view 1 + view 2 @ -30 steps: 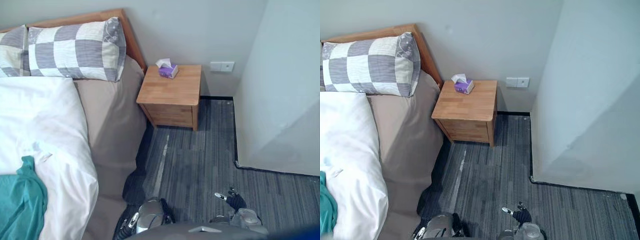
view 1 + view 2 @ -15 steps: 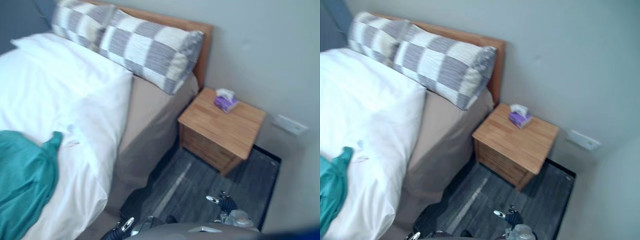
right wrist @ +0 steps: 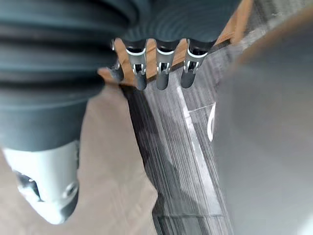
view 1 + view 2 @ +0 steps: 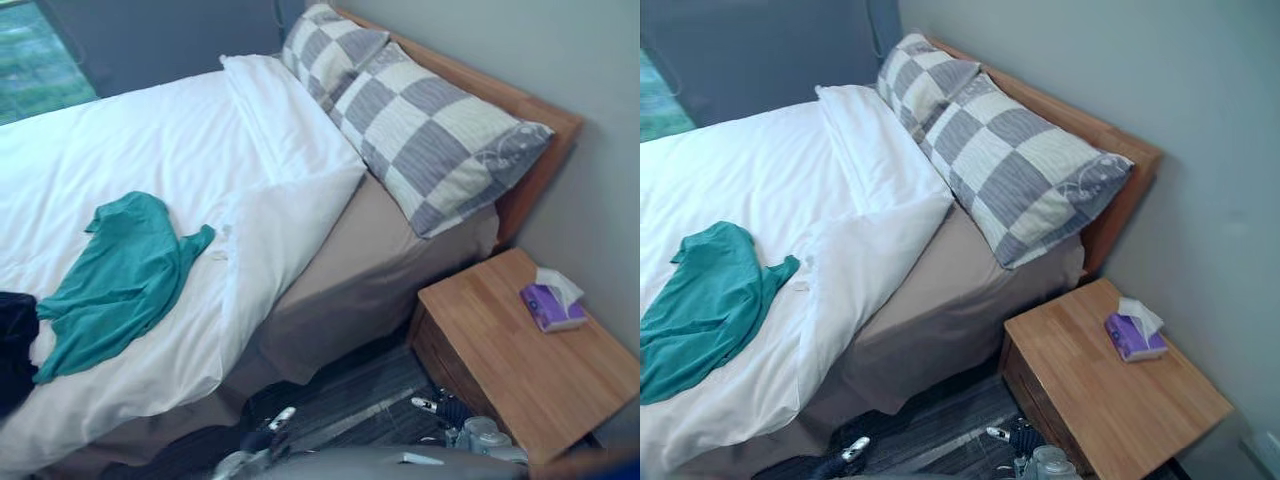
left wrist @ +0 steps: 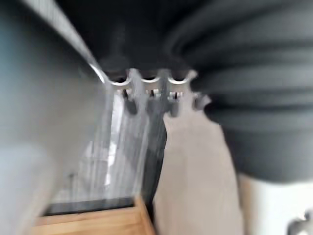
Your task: Tidy the bed and pick cloth on bed and put in laundry
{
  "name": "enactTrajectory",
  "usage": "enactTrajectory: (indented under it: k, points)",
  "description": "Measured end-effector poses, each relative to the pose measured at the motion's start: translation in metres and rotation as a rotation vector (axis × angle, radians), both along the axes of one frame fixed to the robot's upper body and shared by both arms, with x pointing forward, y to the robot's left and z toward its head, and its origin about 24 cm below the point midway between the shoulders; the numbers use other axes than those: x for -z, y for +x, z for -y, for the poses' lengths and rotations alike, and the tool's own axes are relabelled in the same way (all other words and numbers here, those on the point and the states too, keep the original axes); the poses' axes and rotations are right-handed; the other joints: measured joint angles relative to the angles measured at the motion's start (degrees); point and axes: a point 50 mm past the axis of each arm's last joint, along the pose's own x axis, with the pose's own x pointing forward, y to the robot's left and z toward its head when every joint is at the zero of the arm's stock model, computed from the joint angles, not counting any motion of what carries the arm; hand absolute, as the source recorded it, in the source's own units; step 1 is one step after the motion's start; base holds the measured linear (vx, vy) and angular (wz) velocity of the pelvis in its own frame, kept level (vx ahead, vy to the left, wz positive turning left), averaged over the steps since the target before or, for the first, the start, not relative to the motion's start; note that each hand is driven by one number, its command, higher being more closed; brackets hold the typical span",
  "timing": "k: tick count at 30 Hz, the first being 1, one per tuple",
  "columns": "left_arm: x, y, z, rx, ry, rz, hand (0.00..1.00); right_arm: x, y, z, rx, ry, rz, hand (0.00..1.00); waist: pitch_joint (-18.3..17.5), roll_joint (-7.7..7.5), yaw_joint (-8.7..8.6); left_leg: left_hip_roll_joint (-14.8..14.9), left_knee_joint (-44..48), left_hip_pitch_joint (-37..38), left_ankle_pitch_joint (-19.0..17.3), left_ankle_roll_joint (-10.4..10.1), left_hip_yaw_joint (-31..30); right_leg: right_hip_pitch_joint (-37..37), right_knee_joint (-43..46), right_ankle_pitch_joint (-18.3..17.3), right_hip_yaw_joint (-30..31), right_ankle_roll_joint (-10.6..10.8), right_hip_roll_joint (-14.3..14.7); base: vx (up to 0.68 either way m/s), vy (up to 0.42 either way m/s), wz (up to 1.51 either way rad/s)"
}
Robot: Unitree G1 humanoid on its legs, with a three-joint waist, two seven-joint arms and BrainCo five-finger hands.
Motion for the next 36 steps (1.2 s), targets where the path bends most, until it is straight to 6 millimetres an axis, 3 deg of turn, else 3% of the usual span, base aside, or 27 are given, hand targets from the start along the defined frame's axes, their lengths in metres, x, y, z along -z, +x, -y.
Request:
enactTrajectory:
  k: [3,9,15,16,18,21,23,26,28,31,36]
  points:
    - [-0.003,0.003,-0.008,-0.003,0.105,0.022,0.0,0.001,-0.006,0.0,0.076,0.047,-0.006,0.0,0.4,-1.56,0.84,1.3,5.0,-4.1,-0.4,0.5,6.9,0.4,-0.6,0.2,-3.0,0.4,-0.5,-0.02,-0.009,0.65]
    - [-0.007,0.004,-0.026,-0.017,0.215,0.057,0.0,0.002,-0.015,0.007,0.227,0.098,0.026,0.0,1.8,-3.32,1.07,-0.8,-3.1,-3.1,4.8,1.6,4.2,-0.5,-1.4,1.9,-3.6,1.8,-0.7,-0.04,0.032,0.34]
    - [-0.007,0.005,-0.025,0.111,0.277,0.057,0.0,0.0,-0.019,0.016,0.328,0.103,0.092,0.0,2.2,-2.19,0.43,-2.6,-14.1,-0.1,9.5,1.2,3.1,-1.9,-2.4,1.1,-3.9,0.8,-0.7,-0.14,0.023,0.07]
    - [-0.008,0.007,-0.026,0.166,0.313,0.057,0.0,-0.001,-0.019,0.017,0.351,0.108,0.105,0.0,2.4,-2.34,0.34,-3.3,-14.9,0.1,9.8,1.2,2.9,-2.5,-0.8,0.3,-4.5,1.2,-1.7,-0.13,0.089,0.34]
    - [-0.009,0.01,-0.031,0.28,0.373,0.046,0.0,-0.002,-0.024,0.018,0.388,0.115,0.137,0.0,2.2,-3.56,0.03,-5.7,-14.4,0.5,8.8,2.5,4.8,-3.9,4.9,-3.0,-5.7,2.9,-6.4,-0.09,0.108,0.51]
    - [-0.007,0.002,-0.03,0.334,0.397,0.008,0.0,-0.003,-0.026,0.023,0.355,0.096,0.161,0.0,2.4,-3.59,-0.36,-7.6,-15.1,1.5,8.1,4.2,6.2,-4.9,9.3,-4.6,-3.3,3.5,-8.6,-0.02,0.11,0.09]
    - [-0.005,-0.009,-0.034,0.344,0.406,-0.042,0.0,-0.006,-0.02,0.018,0.327,0.11,0.196,0.0,2.9,-3.28,-0.69,-7.4,-15.1,1.8,7.8,4.8,6.3,-4.8,6.8,-4.0,0.5,4.2,-6.3,0.05,0.078,-0.17]
    - [-0.004,-0.01,-0.041,0.381,0.422,-0.085,0.0,-0.004,-0.021,0.006,0.309,0.145,0.189,0.0,2.9,-4.65,-2.02,-5.8,-15.0,0.5,7.9,4.7,4.5,-2.3,-1.3,-1.9,5.0,3.8,-0.6,0.1,-0.031,0.24]
    - [-0.004,-0.011,-0.044,0.387,0.428,-0.098,0.0,-0.005,-0.02,0.002,0.297,0.155,0.191,0.0,2.9,-5.33,-2.08,-5.9,-15.0,0.0,8.5,4.9,4.2,-1.8,-3.4,0.6,5.7,1.5,0.3,0.12,-0.042,0.11]
    - [-0.003,-0.013,-0.042,0.406,0.427,-0.114,0.0,-0.007,-0.017,-0.003,0.274,0.181,0.216,0.0,2.9,-5.16,-2.16,-6.3,-14.8,0.6,8.8,5.6,4.1,0.5,-5.2,0.9,5.5,1.0,0.2,0.17,-0.055,0.13]
    - [-0.002,-0.011,-0.03,0.402,0.397,-0.095,0.0,-0.018,0.0,-0.013,0.295,0.212,0.343,0.0,2.4,-2.59,-0.53,-5.2,-14.8,1.7,9.0,5.1,5.4,2.2,-6.6,2.8,6.6,0.3,1.1,0.08,-0.032,0.04]
